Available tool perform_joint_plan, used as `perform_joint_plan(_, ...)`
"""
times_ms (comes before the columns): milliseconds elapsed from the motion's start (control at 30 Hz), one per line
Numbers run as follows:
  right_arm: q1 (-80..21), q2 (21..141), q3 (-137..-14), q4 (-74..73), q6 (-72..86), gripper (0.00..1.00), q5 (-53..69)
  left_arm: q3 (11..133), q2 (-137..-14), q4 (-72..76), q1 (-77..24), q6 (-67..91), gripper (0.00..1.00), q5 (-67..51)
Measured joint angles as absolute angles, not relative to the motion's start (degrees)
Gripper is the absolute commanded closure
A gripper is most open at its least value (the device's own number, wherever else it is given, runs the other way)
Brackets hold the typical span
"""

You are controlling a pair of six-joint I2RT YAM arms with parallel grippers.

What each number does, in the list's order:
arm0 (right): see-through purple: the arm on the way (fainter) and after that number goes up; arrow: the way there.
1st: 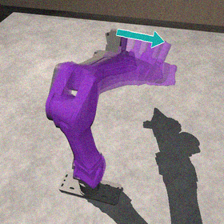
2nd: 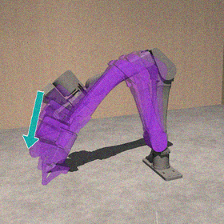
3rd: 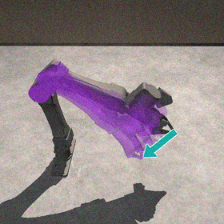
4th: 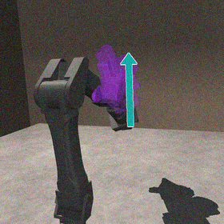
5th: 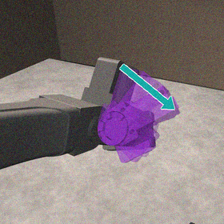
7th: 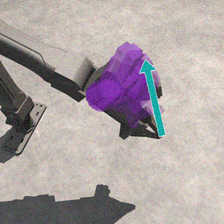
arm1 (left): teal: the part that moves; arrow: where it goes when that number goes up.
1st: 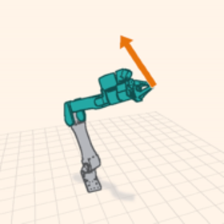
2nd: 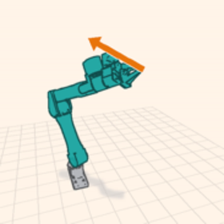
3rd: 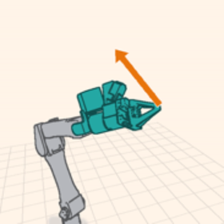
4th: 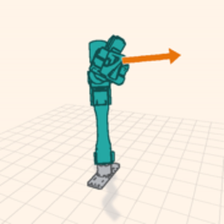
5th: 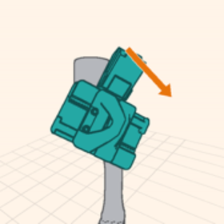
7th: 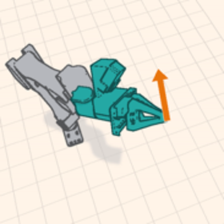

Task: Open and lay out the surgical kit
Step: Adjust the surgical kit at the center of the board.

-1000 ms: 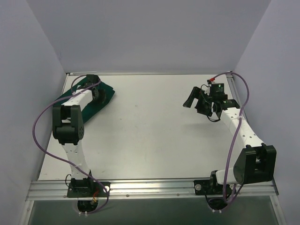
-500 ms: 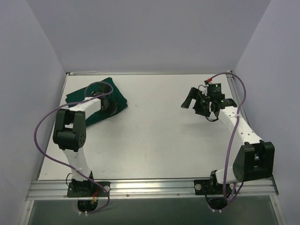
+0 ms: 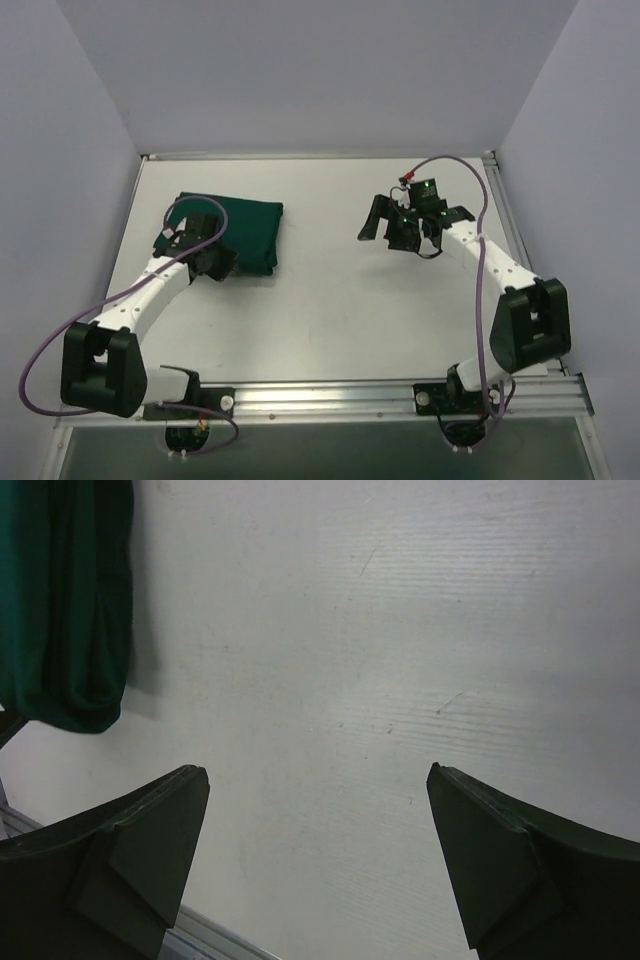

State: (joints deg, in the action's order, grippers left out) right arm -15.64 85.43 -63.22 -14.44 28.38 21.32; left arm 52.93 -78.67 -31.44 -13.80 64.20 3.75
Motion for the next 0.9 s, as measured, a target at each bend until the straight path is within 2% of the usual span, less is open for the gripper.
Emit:
perform_joint_plan(33, -16.1, 86.3, -63.2, -14.3, 28.4, 0.03, 21.7, 50.8, -75.6, -32.5, -13.5, 63.9, 0.92, 3.3)
perform_joint_plan(67, -16.7, 87.2, -63.2, -14.1, 28.4, 0.03, 22.0, 49.1, -72.8, -34.0, -13.2, 63.7, 0.82, 2.7)
perform_joint_plan(100, -17.2, 88.0, -63.3, -13.9, 28.4, 0.03, 22.4, 47.9, -70.2, -35.7, -12.9, 63.5, 0.64, 2.2)
perform_joint_plan(133, -17.7, 88.9, -63.5, -13.9, 28.4, 0.03, 22.8, 46.9, -67.9, -37.2, -12.6, 63.2, 0.54, 1.6)
perform_joint_plan(233, -18.8, 91.9, -65.3, -13.9, 28.4, 0.03, 23.7, 46.4, -62.4, -41.2, -12.5, 62.8, 0.32, 0.6)
perform_joint_plan(367, -21.4, 97.1, -70.2, -13.1, 27.9, 0.02, 25.2, 46.4, -59.0, -44.7, -11.2, 62.2, 0.27, -0.5)
perform_joint_plan(433, -22.8, 100.7, -74.4, -13.1, 27.3, 0.03, 25.7, 46.7, -59.0, -47.1, -10.7, 62.1, 0.3, -0.7)
perform_joint_plan(533, -25.0, 107.1, -82.5, -12.8, 26.8, 0.08, 26.0, 49.4, -59.1, -53.6, -10.2, 62.6, 0.46, 1.3)
perform_joint_plan(633, -26.5, 114.5, -91.8, -12.9, 26.9, 0.21, 25.8, 54.8, -59.3, -60.4, -8.8, 63.1, 0.83, 4.6)
perform_joint_plan(700, -27.1, 119.6, -98.3, -13.2, 26.9, 0.28, 25.5, 58.0, -60.0, -63.5, -7.4, 62.7, 0.98, 6.8)
perform_joint_plan(833, -27.3, 127.9, -107.8, -12.7, 27.7, 0.42, 25.0, 58.6, -63.0, -67.8, -4.3, 62.2, 0.98, 8.3)
perform_joint_plan(867, -27.3, 129.7, -109.6, -12.3, 28.2, 0.57, 25.0, 58.1, -63.9, -68.6, -3.7, 62.2, 0.98, 8.4)
perform_joint_plan(900, -27.3, 131.4, -111.7, -12.0, 28.6, 0.63, 25.0, 57.5, -65.0, -69.3, -2.8, 62.2, 0.98, 8.4)
